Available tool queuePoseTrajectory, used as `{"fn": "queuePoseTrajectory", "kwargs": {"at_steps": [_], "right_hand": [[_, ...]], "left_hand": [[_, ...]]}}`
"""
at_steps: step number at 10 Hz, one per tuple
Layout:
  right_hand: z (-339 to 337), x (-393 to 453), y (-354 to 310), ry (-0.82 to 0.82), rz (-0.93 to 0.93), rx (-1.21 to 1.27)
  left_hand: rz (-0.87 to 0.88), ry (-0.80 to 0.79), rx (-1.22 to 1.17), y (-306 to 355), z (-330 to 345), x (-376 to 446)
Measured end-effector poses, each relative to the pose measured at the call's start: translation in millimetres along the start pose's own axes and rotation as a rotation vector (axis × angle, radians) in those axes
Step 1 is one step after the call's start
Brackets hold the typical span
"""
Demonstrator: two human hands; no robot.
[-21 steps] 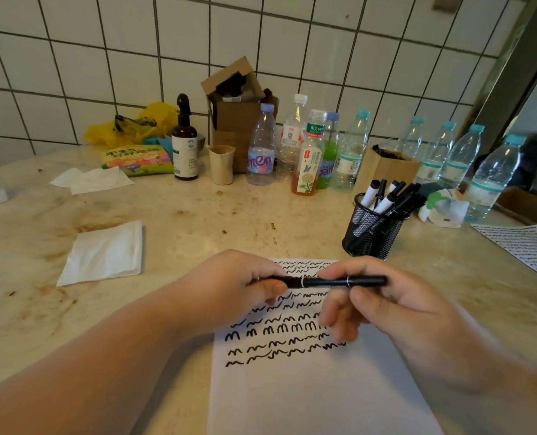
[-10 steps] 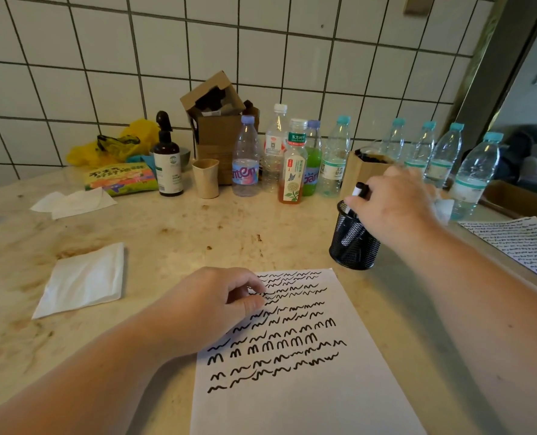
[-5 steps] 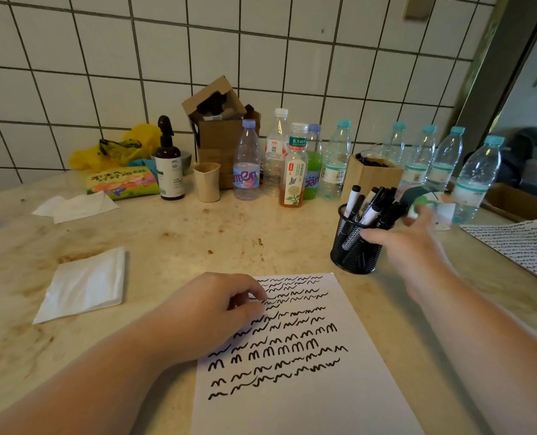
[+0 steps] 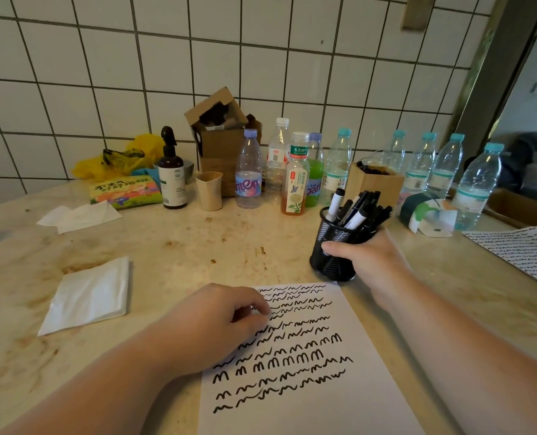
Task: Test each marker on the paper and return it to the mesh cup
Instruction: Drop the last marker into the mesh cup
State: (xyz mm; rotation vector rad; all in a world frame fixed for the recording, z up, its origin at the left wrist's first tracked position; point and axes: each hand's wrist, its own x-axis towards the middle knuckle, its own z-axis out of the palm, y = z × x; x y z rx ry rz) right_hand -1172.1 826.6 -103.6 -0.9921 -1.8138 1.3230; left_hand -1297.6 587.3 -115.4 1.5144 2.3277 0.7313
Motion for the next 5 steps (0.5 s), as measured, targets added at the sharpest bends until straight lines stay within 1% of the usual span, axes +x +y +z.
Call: {"fn": "queuePoseTrajectory", "kwargs": {"at_steps": [1,2,3,4,5], "right_hand": [[20.4,-16.5,-2.9,-0.141,-0.005,0.059],[45.3,-30.7,-5.0,-0.249,-0.069,0.015],[61.8,-39.1,-6.5,-0.238,-0.124,-0.129],[66.2,-45.4,-7.5,-0.220,-0.156,-0.193],[59.2,-52.0,-14.1,-0.254,-0.187,-0.226]], "left_hand": [[0.003,-0.015,0.013,0.8,0.0,0.9],[0.010,-0.022,0.024,1.5,-0.5,0.8],[0.008,-0.042,0.003,1.1,-1.6,-0.3],[-0.003,-0.046,-0.005,-2.0,-1.1,1.5],[-0.033,-0.061,-0.013,-4.1,-2.4,2.6]]}}
